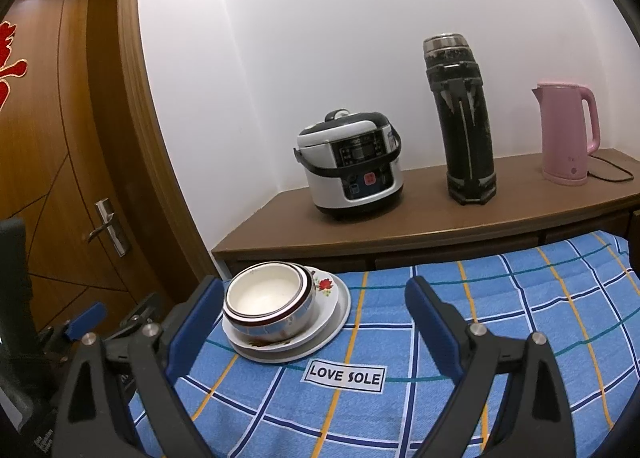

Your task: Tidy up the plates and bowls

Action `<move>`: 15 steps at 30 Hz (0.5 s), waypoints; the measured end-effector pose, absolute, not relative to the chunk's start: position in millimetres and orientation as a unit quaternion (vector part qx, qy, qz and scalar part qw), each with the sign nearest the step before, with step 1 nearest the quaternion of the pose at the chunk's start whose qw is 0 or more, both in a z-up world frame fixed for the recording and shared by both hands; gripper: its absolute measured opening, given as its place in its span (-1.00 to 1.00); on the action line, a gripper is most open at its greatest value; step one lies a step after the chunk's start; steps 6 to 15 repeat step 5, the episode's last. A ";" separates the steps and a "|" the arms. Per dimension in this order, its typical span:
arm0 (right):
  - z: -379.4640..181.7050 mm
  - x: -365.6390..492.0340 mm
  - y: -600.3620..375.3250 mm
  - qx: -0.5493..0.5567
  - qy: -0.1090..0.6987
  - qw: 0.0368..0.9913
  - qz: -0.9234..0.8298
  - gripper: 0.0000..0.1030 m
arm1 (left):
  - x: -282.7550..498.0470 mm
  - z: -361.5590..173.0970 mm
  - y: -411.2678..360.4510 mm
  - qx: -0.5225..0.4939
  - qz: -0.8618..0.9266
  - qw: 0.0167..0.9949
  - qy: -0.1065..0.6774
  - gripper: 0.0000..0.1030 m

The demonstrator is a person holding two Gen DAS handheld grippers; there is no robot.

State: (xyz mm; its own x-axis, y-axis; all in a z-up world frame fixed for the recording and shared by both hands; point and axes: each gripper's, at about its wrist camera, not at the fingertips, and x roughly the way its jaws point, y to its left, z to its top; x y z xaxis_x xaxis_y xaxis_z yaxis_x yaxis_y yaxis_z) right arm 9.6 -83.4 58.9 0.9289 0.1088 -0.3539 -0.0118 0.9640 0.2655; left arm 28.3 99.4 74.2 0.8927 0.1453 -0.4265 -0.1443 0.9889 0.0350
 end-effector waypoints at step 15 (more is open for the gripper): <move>60.3 9.0 -85.1 0.132 0.187 0.973 0.029 0.82 | 28.2 75.0 97.4 0.001 0.071 0.974 0.217 0.50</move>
